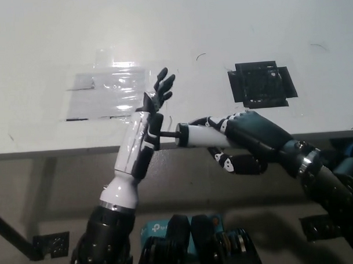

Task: The robot uses right hand to pick up a small white air pumper and uses its left hand to compress it, and then puts it on the desk

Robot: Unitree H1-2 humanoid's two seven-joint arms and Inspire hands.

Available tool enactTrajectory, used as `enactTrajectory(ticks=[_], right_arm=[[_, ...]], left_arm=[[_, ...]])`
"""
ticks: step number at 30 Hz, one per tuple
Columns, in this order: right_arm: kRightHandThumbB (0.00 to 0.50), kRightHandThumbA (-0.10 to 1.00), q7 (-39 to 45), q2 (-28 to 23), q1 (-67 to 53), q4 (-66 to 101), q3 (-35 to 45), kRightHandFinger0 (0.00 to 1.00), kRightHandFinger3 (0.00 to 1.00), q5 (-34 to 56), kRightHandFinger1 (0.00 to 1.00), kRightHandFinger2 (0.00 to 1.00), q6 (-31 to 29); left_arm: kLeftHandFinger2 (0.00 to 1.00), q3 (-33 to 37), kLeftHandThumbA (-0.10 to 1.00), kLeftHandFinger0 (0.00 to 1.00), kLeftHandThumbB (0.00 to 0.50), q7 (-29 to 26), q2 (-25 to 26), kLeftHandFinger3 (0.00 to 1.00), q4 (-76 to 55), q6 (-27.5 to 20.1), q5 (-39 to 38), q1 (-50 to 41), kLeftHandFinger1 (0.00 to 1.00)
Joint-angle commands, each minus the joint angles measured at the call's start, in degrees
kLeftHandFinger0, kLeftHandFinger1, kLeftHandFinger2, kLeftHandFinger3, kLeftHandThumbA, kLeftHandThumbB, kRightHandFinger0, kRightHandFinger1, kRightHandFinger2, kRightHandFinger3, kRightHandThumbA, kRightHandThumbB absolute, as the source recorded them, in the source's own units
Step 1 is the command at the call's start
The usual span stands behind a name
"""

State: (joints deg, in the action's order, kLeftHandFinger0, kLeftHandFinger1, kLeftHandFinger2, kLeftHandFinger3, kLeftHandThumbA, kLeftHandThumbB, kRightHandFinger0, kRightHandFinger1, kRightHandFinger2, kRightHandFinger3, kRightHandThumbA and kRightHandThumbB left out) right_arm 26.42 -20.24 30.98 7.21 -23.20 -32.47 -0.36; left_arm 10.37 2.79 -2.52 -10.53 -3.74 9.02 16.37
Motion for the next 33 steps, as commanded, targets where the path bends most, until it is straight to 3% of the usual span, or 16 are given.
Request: enactTrajectory(ticks=[1,3,6,7,8,9,10,11,13,16,21,25,28,29,30,33], right_arm=[[0.142,-0.10,0.31,2.82,4.79,0.74,-1.69,0.10,0.56,-0.46,0.25,0.32,-2.70],[0.137,-0.10,0.19,2.85,4.83,0.15,-1.73,0.04,0.44,-0.44,0.18,0.19,-2.96],[0.186,-0.10,-1.12,2.28,4.34,-0.24,-0.90,0.00,0.20,-0.07,0.01,0.04,-4.36],[0.185,-0.10,-1.15,2.16,4.26,-0.21,-0.80,0.00,0.18,0.00,0.00,0.03,-4.46],[0.169,-0.10,-1.40,1.64,4.11,-0.74,-0.58,0.00,0.03,0.04,0.00,0.00,-5.05],[0.161,-0.10,-2.02,1.37,3.84,-1.27,-0.17,0.00,0.02,0.28,0.00,0.04,-5.72],[0.159,-0.10,-2.01,0.94,3.58,-1.31,0.23,0.00,0.15,0.46,0.04,0.18,-5.57],[0.148,-0.10,-1.54,0.55,3.60,-1.46,0.41,0.00,0.42,0.17,0.12,0.45,-4.82],[0.153,-0.10,-0.83,-0.14,3.88,-1.36,0.78,0.00,0.78,-0.83,0.33,0.68,-3.49],[0.167,-0.10,-1.24,-1.65,4.24,-1.36,2.20,0.02,0.94,-1.89,0.47,0.76,-2.81],[0.144,-0.10,-2.01,-4.52,8.50,-5.40,4.72,0.04,1.00,-2.76,0.55,0.84,-2.67],[0.163,-0.10,-3.39,-5.75,12.73,-10.39,6.38,0.04,0.97,-4.01,0.51,0.82,-2.33],[0.130,-0.10,-3.86,-6.42,16.95,-15.64,6.79,0.03,0.99,-5.13,0.52,0.83,-1.81],[0.088,-0.10,-3.99,-6.42,17.47,-16.32,6.79,0.03,1.00,-5.34,0.54,0.89,-1.76],[0.127,-0.10,-4.77,-6.35,18.79,-18.50,6.89,0.02,0.99,-5.30,0.51,0.82,-2.32],[0.148,-0.10,-7.28,-5.49,22.76,-25.76,6.76,0.02,0.91,-5.95,0.47,0.81,-2.43]], left_arm=[[1.00,4.45,1.00,1.00,0.206,1.24,-2.79,1.00,-2.14,-0.94,2.41,0.78,1.00],[1.00,4.74,1.00,1.00,0.198,1.15,-2.64,1.00,-2.09,-1.08,2.94,0.63,1.00],[1.00,4.16,1.00,1.00,0.194,1.07,-1.62,1.00,-2.11,-1.25,2.54,0.51,1.00],[1.00,4.07,1.00,1.00,0.196,1.02,-1.56,1.00,-2.08,-1.25,2.40,0.47,1.00],[1.00,3.49,1.00,1.00,0.212,1.02,-1.20,1.00,-1.96,-1.14,1.81,0.40,1.00],[1.00,2.89,1.00,1.00,0.210,1.07,-0.76,1.00,-2.00,-0.98,1.21,0.29,1.00],[1.00,2.06,1.00,1.00,0.204,0.94,-0.18,1.00,-2.01,-1.16,0.61,0.21,1.00],[1.00,1.17,1.00,1.00,0.207,0.79,0.29,1.00,-2.25,-0.99,-0.05,0.12,1.00],[1.00,-0.27,1.00,1.00,0.197,0.82,1.59,1.00,-2.56,-1.31,-0.77,0.05,1.00],[1.00,-2.62,1.00,1.00,0.189,0.50,3.89,1.00,-3.06,-1.51,-0.64,0.01,1.00],[1.00,-7.64,1.00,1.00,0.233,0.92,7.68,1.00,-4.43,-1.29,-4.98,-1.22,1.00],[1.00,-9.57,1.00,1.00,0.223,1.75,9.96,1.00,-6.01,-2.91,-7.18,-3.49,1.00],[1.00,-9.94,1.00,1.00,0.211,2.46,10.60,1.00,-7.80,-3.84,-9.61,-6.81,1.00],[1.00,-9.96,1.00,1.00,0.211,2.61,10.65,1.00,-8.16,-3.84,-9.87,-7.37,1.00],[1.00,-9.77,1.00,1.00,0.203,2.75,10.80,1.00,-9.04,-3.96,-9.56,-8.76,1.00],[1.00,-9.08,1.00,1.00,0.202,3.83,11.68,1.00,-10.87,-4.21,-9.62,-12.43,1.00]])
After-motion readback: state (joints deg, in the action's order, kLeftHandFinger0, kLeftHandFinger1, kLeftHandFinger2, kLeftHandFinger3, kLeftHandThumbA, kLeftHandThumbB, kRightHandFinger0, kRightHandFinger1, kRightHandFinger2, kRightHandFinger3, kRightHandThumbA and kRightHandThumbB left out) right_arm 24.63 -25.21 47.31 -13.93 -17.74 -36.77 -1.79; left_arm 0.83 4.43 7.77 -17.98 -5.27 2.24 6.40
